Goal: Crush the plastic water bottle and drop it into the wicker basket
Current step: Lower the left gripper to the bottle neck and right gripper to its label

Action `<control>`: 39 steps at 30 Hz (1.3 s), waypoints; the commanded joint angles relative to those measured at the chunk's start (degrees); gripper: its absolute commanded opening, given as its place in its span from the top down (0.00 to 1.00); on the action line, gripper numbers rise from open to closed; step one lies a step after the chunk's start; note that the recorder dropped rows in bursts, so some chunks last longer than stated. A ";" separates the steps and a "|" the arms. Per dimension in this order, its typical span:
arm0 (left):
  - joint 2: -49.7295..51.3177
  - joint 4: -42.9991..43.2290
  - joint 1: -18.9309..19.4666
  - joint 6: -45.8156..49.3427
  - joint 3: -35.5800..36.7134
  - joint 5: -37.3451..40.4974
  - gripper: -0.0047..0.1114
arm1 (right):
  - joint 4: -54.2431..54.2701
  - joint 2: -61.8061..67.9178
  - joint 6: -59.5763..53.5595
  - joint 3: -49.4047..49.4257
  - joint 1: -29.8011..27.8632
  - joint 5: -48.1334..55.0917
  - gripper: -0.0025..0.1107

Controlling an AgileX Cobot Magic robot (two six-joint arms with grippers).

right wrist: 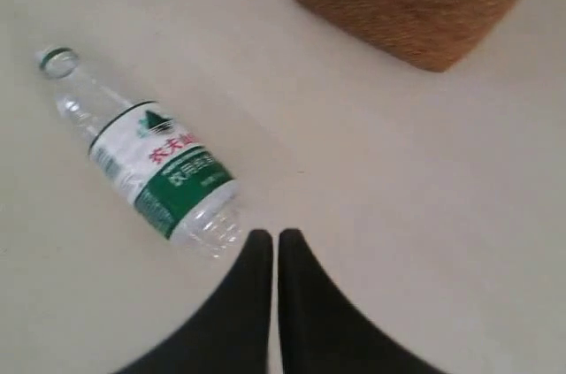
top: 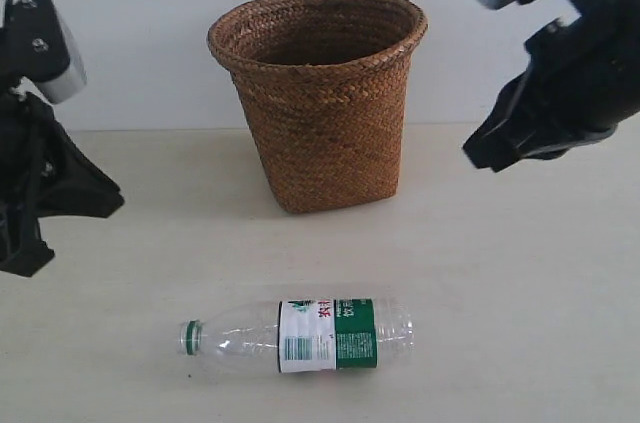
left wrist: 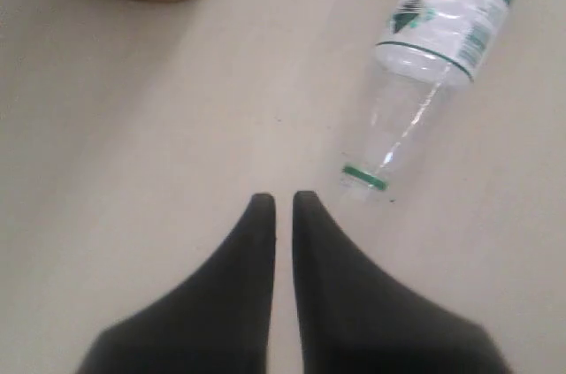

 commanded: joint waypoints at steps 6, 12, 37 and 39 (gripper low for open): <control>7.31 -1.77 -6.14 4.82 -0.44 2.05 0.92 | 2.00 8.52 -6.91 -2.40 5.41 3.87 0.98; 12.52 -1.65 -7.23 7.88 -0.44 2.15 0.92 | 5.41 12.99 -11.77 -2.40 7.67 3.51 0.98; 28.28 -4.05 -7.23 24.91 -0.44 -4.97 0.31 | 8.75 20.92 -13.78 -2.40 10.21 1.18 0.98; 29.10 -5.10 -7.23 27.35 -0.44 -5.22 0.31 | 8.73 20.92 -13.78 -2.40 10.21 1.05 0.98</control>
